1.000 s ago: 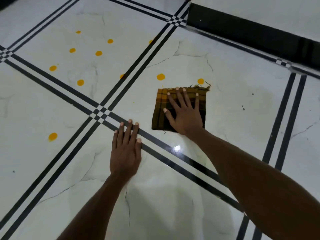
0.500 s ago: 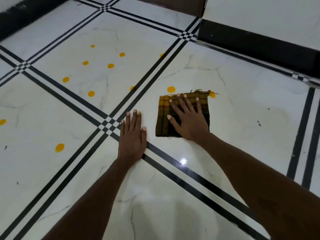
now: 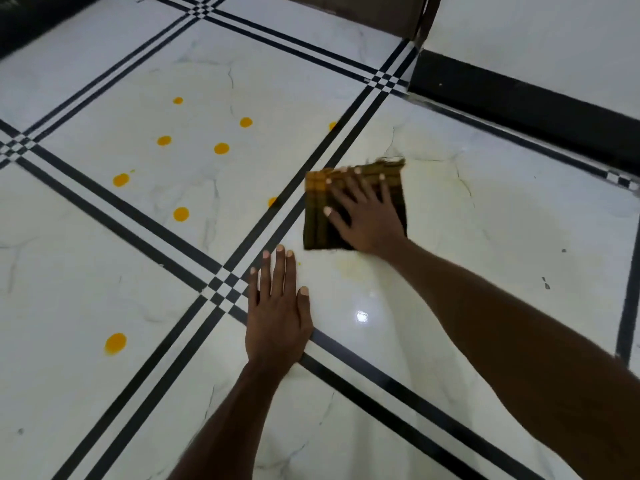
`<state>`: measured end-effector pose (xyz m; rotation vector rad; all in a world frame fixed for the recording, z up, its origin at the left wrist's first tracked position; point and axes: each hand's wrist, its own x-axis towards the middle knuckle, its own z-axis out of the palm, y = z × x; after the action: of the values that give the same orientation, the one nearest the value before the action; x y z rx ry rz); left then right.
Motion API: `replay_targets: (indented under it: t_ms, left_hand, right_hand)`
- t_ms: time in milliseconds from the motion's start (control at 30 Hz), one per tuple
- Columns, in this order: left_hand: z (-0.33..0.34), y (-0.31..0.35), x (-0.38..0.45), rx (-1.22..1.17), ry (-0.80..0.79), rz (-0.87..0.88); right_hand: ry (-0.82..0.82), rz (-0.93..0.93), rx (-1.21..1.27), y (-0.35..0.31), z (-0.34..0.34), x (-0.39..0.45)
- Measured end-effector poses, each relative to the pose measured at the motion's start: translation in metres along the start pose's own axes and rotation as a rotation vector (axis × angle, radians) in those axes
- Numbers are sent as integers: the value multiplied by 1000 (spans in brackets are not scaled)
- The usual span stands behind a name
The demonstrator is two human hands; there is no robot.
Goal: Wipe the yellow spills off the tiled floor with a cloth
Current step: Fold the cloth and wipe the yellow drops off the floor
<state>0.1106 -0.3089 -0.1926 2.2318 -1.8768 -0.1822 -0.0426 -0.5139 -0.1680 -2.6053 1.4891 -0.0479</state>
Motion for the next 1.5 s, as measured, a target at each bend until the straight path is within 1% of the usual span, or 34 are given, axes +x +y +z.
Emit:
replay_targets:
  t_ms: [67,100,133,167,200,267,300,333,367,400,433,533,600,633,667,700,733,800,833,867,900,933,967,1067,1133,1200,1233,1267,1333,1367,1400,1433,1467,1500]
  left_hand:
    - [-1,-2,0,1,-7,-4]
    - [-1,-1,0,-11,-10,3]
    - [-1,0,0,-14,-8,4]
    - [-2,0,-2,-11,0,-5]
    - [-1,1,-2,-13,7,-11]
    - [-3,1,-2,-12,11,-17]
    - [3,3,-2,-4,14,-5]
    - [3,3,-2,-4,20,-7]
    - [1,0,0,-7,31,-11]
    - [1,-2,2,1,37,-8]
    - [2,-1,1,-1,32,-4]
    - [3,-4,-1,-23,13,8]
    - [2,-4,-1,-26,10,10]
    - [2,-3,-1,-23,16,12]
    - [2,-2,-1,-23,23,11]
    - [3,-1,-1,-25,34,5]
    - [3,0,-1,-28,41,0]
    - [4,1,-1,-38,49,1]
    - [3,2,-1,-41,56,3]
    - [4,4,0,-41,63,4]
    - [4,3,1,-37,66,-1]
    - [4,3,2,-38,63,-3]
    - [4,4,2,-38,55,-5]
    - [-1,1,0,-11,33,-9]
    - [-3,1,0,1,24,-8]
    - [-1,2,0,2,24,-8]
    - [0,2,0,4,27,-8]
    - [1,1,1,3,34,-12]
    - [2,2,1,-5,39,-16]
    - [3,3,1,-4,40,-16]
    - [3,2,1,-3,37,-18]
    - [3,2,1,-9,35,-18]
    - [3,2,1,-17,40,-18]
    - [3,1,1,-19,45,-18]
  right_hand:
    - [-47,-229,-28,1,1,-46]
    - [-64,-298,-58,18,-1,-77]
    - [-82,-331,-81,43,-3,-103]
    - [-66,-297,-88,73,-6,-120]
    - [-27,-190,-75,104,-9,-122]
    - [47,179,-19,143,-21,-95]
    - [59,357,37,152,-19,-72]
    - [60,473,79,147,-21,-48]
    - [66,517,94,131,-20,-27]
    - [72,492,85,111,-15,-12]
    - [77,401,62,91,-13,-9]
    - [16,-13,-14,44,-3,-43]
    - [-28,-207,-21,54,-7,-88]
    - [-30,-244,-14,72,-10,-107]
    - [-10,-227,-19,95,-12,-122]
    - [23,-136,-18,120,-13,-130]
    - [57,11,-15,142,-16,-129]
    - [74,381,21,167,-24,-104]
    - [85,530,61,165,-27,-84]
    - [86,615,96,156,-28,-62]
    - [67,626,112,136,-23,-42]
    - [58,557,103,114,-17,-26]
    - [53,430,83,86,-11,-19]
    - [11,-29,-6,-3,8,-46]
    - [-4,-241,-44,-17,8,-92]
    - [-47,-368,-70,16,4,-127]
    - [-43,-369,-85,40,1,-132]
    - [-19,-319,-82,65,-1,-126]
    - [56,-38,-40,94,-9,-93]
    - [68,132,-10,94,-10,-70]
    - [67,251,22,82,-8,-49]
    - [70,300,35,63,-6,-31]
    - [74,268,39,40,-1,-20]
    - [72,165,35,13,2,-17]
